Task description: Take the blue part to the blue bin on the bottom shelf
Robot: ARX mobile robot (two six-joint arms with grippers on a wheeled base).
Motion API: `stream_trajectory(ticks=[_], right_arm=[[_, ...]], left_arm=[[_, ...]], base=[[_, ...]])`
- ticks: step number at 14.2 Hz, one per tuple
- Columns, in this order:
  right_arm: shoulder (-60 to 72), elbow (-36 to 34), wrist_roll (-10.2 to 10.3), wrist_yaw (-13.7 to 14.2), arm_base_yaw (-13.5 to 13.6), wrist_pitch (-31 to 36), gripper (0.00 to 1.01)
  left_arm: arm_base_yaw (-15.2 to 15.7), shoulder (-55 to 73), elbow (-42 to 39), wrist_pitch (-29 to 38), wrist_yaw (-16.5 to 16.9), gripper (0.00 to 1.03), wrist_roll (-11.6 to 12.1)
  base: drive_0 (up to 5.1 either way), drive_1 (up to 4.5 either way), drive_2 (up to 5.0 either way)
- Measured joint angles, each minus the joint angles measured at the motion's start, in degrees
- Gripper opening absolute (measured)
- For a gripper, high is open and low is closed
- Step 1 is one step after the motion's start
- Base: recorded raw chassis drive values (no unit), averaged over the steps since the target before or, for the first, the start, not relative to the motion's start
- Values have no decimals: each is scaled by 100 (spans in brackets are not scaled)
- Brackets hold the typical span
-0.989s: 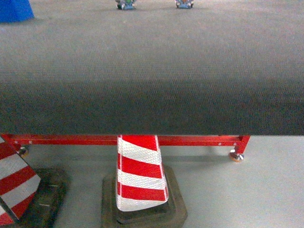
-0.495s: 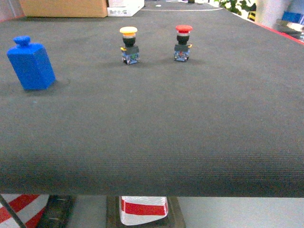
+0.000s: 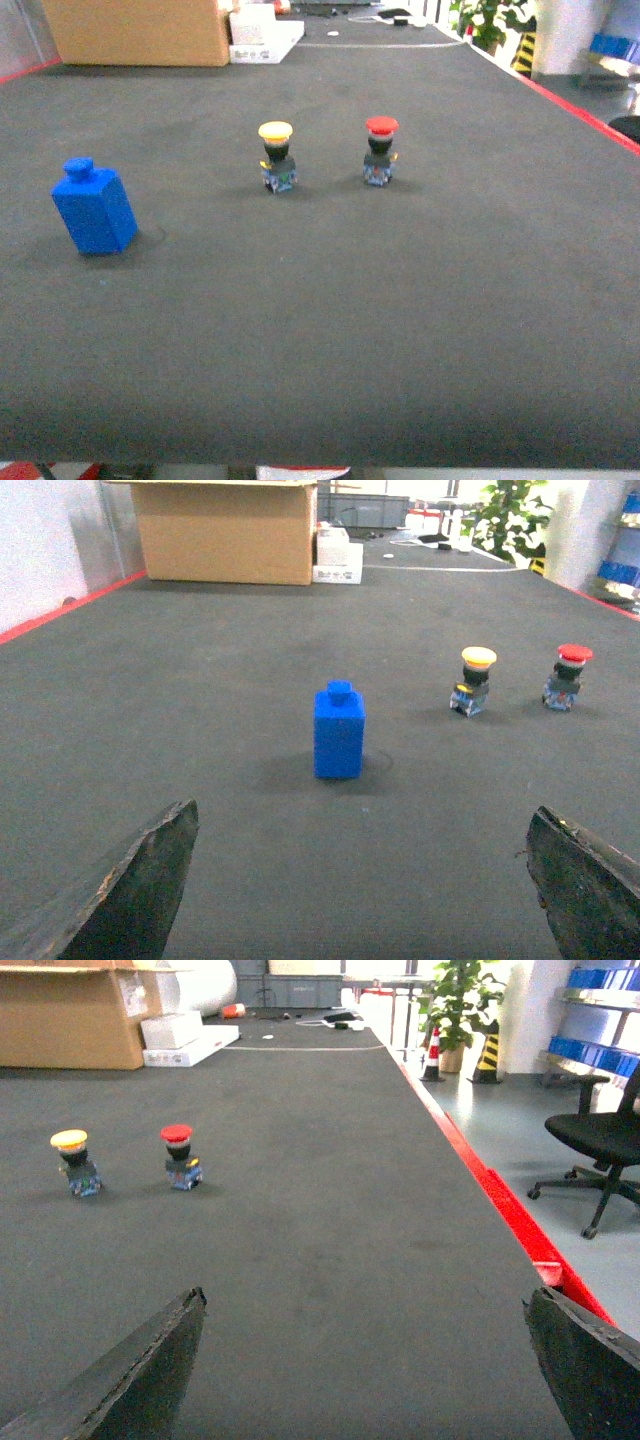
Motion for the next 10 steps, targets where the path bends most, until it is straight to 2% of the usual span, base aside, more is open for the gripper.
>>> stream_trajectory(ticks=[6, 7, 8, 9, 10], right_arm=[[2, 0, 0, 4, 0, 7, 98], [2, 0, -2, 4, 0, 4, 98], [2, 0, 0, 7, 0, 7, 98], [2, 0, -2, 0, 0, 4, 98], [2, 0, -2, 2, 0, 7, 98]], left_arm=[[0, 0, 2, -2, 0, 98, -4], [-35, 17, 7, -70, -96, 98, -15], [-417, 310, 94, -254, -852, 98, -201], [-1062, 1342, 94, 496, -1711, 98, -455], [-1320, 2031, 79, 1137, -1930, 98, -535]], base=[[0, 0, 0], [0, 0, 0], [0, 0, 0], [0, 0, 0], [0, 0, 0]])
